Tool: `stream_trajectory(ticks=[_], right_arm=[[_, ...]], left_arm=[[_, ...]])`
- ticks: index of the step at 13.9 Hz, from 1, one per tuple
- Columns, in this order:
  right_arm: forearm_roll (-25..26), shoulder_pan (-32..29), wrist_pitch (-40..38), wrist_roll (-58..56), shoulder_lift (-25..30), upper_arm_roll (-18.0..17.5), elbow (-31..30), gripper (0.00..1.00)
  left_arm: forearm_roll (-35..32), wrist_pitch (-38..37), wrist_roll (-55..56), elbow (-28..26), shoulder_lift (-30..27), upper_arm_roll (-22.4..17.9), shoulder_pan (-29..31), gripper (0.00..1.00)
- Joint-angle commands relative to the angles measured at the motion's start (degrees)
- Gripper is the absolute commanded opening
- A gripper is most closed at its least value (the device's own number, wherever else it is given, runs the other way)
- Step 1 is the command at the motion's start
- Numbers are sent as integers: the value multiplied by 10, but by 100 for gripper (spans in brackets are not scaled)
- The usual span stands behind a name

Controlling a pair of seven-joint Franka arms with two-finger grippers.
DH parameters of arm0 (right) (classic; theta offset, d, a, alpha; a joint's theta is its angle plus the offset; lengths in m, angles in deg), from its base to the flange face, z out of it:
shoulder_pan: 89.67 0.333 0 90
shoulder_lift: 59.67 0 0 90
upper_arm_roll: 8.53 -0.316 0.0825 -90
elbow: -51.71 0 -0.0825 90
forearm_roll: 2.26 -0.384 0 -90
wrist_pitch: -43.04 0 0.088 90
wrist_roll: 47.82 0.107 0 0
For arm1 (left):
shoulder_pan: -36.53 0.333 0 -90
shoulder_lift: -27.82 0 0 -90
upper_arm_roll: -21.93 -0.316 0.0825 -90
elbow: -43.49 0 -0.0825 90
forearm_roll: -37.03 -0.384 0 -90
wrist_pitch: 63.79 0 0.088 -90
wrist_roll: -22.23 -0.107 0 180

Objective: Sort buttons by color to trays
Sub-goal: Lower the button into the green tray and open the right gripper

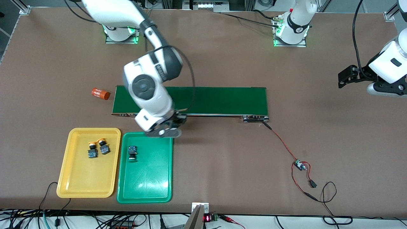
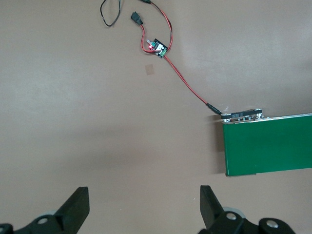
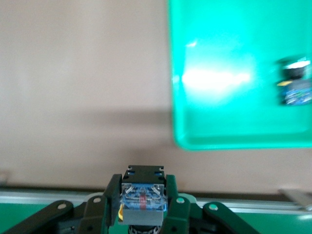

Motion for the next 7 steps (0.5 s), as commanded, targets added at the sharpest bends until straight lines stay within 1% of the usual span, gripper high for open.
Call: stream_trajectory(ticks=[1, 2, 5, 7], right_arm=[[1, -45, 27, -11, -20, -6, 13, 3], [1, -57, 51, -13, -28, -6, 12, 3], [2, -64, 121, -14, -56, -4, 13, 3], [14, -68, 148, -34, -76, 4, 13, 3]], left_arm=[[-4, 0, -7, 1, -3, 1, -1, 100], [-4, 1, -7, 1, -3, 2, -2, 100], [-4, 1, -8, 1, -3, 1, -2, 100], [-4, 0, -8, 2, -3, 2, -2, 100]])
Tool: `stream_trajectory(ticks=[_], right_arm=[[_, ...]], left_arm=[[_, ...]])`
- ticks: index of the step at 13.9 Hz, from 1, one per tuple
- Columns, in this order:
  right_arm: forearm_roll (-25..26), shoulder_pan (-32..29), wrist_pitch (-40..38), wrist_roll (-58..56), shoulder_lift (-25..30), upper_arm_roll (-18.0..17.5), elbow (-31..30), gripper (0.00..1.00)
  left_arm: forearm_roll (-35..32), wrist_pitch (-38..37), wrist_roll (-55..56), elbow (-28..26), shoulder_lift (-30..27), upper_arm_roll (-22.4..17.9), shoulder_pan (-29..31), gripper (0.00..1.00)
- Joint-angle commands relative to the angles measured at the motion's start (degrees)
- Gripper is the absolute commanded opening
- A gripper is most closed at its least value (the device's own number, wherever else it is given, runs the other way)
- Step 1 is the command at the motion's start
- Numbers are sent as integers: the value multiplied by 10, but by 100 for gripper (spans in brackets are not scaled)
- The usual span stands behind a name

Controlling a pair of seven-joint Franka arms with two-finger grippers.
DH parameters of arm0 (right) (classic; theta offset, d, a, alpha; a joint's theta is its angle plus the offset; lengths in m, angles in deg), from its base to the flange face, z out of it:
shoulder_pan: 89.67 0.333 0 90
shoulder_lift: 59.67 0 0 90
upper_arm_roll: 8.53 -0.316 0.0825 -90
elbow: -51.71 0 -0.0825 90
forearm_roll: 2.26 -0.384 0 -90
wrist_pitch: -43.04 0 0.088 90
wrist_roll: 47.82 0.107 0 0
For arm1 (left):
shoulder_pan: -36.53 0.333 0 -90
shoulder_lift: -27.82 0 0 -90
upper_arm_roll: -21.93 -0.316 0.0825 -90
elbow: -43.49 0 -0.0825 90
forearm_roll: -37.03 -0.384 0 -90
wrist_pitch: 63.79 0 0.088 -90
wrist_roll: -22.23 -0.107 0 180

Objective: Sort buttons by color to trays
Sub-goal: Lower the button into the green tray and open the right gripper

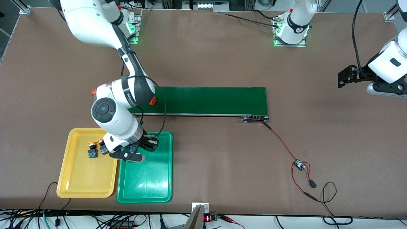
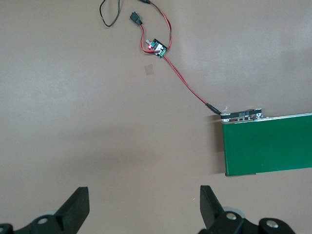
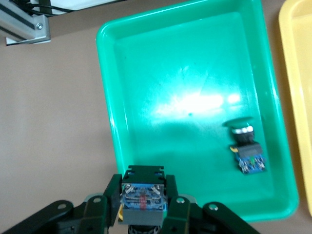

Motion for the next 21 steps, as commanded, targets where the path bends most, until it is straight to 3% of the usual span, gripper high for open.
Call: stream_trajectory(ticks=[1, 7, 14, 15, 17, 21], right_arm=[[17, -4, 34, -24, -25, 4, 14, 3], [16, -41, 122, -103, -84, 3, 16, 3], [11, -35, 122, -105, -100, -2, 15, 7], [11, -35, 121, -106, -100, -2, 14, 12], [10, -34, 114, -104, -99, -3, 13, 100], [8, -34, 70, -103, -74, -2, 14, 100]], left_arm=[[-4, 0, -8, 1, -3, 1, -2, 100], [-4, 0, -8, 1, -3, 1, -2, 100], [-3, 1, -8, 1, -3, 0, -1, 100], [-3, 1, -8, 1, -3, 0, -1, 100], [-3, 1, -8, 1, -3, 0, -1, 100], [-3, 1, -8, 2, -3, 0, 3, 100]])
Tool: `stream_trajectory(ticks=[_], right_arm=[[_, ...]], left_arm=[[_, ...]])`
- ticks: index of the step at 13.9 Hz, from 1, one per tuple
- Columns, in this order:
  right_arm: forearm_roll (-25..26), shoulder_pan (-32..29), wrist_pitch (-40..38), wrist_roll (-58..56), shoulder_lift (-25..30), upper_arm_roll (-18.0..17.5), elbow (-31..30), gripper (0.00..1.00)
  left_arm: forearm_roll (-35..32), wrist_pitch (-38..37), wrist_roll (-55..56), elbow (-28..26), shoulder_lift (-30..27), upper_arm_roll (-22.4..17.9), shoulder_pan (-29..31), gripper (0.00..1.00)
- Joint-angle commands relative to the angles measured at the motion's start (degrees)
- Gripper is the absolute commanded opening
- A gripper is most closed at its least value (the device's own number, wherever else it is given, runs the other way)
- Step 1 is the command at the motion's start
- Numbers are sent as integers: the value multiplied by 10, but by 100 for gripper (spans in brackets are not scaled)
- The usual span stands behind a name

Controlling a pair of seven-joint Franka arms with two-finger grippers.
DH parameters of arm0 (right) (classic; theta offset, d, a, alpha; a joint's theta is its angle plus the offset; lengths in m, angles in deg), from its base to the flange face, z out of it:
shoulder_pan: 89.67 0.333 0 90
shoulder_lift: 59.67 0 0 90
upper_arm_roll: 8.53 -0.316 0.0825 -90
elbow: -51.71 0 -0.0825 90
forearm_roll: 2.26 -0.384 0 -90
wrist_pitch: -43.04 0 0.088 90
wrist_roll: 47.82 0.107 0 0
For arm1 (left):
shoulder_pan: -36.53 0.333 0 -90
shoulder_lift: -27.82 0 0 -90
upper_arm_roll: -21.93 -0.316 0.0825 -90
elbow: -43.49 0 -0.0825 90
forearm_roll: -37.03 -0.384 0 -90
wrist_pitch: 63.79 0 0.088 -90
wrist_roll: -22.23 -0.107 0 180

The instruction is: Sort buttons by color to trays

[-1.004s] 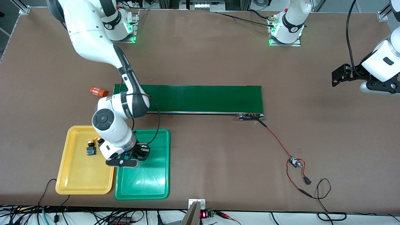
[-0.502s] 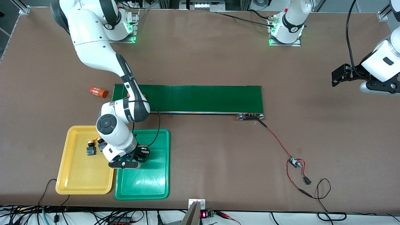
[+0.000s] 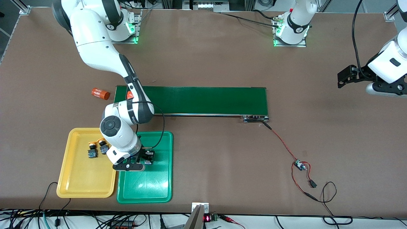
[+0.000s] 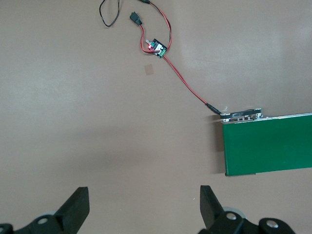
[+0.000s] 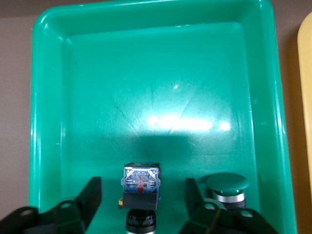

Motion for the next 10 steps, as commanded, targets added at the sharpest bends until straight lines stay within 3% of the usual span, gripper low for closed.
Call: stream_trajectory(ticks=[1, 8, 10], right_arm=[[-3, -2, -75, -4, 34, -3, 10, 100], [6, -25, -257, -10, 180, 3, 10, 100], [7, -31, -308, -11, 206, 22, 11, 100]], left_arm=[[-3, 1, -8, 2, -3, -1, 4, 100], [-3, 2, -9, 2, -3, -1, 2, 100], [-3, 2, -7, 2, -3, 0, 0, 100]])
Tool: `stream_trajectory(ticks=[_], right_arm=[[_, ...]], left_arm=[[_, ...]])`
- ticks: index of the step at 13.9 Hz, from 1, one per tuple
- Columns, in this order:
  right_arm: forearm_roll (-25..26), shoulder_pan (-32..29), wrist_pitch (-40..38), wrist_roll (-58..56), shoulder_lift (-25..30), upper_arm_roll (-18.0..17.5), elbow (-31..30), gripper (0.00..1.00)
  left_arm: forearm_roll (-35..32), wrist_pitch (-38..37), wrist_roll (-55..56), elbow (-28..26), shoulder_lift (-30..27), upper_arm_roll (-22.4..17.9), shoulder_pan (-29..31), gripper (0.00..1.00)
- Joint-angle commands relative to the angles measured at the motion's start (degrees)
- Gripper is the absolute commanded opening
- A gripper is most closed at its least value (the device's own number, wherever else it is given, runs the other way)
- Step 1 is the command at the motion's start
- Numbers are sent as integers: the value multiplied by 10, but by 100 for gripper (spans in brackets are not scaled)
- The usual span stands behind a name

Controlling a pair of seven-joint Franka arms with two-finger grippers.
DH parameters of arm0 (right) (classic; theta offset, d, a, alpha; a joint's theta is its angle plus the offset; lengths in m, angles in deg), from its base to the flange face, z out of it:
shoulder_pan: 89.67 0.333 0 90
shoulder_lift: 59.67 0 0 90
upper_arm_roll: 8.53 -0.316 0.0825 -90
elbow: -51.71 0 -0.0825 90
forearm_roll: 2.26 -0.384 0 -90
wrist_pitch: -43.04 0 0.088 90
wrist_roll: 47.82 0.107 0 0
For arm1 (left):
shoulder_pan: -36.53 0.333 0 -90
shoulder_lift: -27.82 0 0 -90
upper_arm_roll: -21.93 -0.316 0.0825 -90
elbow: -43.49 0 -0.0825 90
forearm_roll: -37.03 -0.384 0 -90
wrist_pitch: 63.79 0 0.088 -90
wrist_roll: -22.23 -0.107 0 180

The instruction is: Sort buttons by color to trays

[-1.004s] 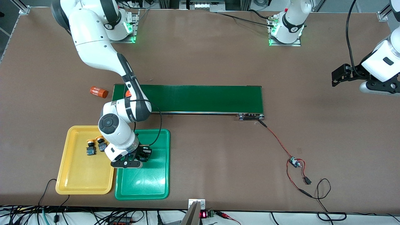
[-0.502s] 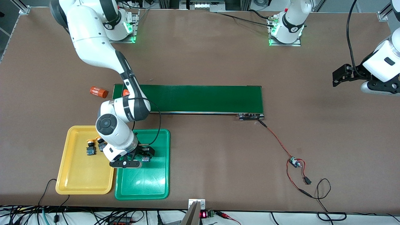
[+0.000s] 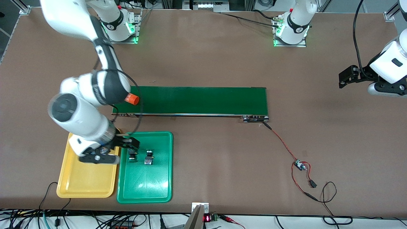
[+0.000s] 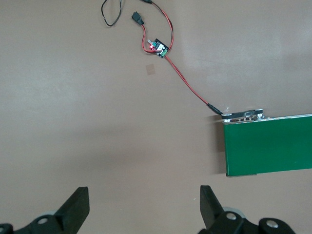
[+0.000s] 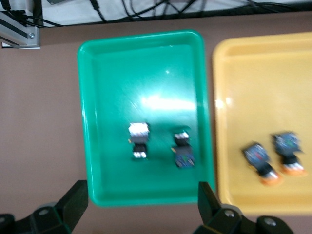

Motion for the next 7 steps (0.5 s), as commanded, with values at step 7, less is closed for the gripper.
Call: stream_trajectory(ticks=[7], right_arm=[[24, -125, -130, -173, 187, 22, -110, 100]], left_arm=[[-4, 2, -7, 2, -3, 1, -3, 100]])
